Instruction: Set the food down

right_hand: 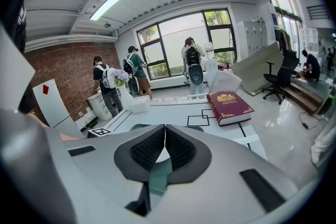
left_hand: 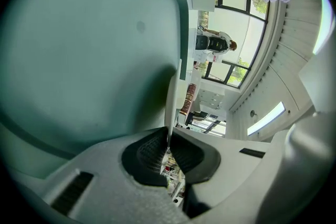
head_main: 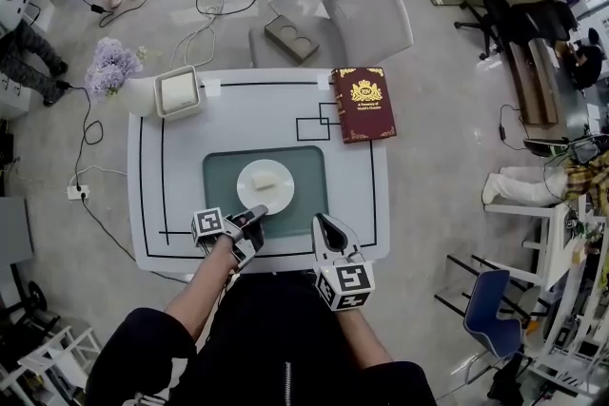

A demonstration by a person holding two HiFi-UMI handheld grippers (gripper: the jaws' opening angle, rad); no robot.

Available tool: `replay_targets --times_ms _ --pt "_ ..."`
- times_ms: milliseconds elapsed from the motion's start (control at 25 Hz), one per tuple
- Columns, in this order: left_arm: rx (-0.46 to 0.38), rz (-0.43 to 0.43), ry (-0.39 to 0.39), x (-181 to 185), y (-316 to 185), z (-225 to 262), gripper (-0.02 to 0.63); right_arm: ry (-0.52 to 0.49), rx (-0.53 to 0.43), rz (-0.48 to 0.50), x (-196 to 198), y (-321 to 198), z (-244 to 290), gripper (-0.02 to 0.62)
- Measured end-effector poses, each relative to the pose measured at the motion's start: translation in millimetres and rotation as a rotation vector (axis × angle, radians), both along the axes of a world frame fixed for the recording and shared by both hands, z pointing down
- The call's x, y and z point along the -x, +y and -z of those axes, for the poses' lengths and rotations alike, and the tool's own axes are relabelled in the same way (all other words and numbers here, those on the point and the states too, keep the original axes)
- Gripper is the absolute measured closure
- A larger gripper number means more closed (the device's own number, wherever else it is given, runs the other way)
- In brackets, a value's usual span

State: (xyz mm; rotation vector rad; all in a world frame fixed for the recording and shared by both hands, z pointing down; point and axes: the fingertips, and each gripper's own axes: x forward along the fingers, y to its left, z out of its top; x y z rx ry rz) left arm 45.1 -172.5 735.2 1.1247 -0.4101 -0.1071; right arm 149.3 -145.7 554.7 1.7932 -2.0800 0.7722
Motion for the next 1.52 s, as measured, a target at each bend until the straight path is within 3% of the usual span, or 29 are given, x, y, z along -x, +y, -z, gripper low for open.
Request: replay_targets --times_ms 280,480,1320,1520 --pt "0.052 0.028 0.058 -6 0 6 0.591 -0.020 0.003 -0.004 -1 0 -1 0.584" --pt "0.067 0.052 0.107 -8 -1 14 0.521 -0.035 0.010 -0.004 1 3 -5 0.584" --pt "0.125 0.073 0.105 2 24 10 0.511 -0.032 0.004 0.009 13 20 -1 0.584" --pt "0.159 0.126 0.081 6 25 9 0.443 -0.032 -0.002 0.015 16 22 -1 0.584"
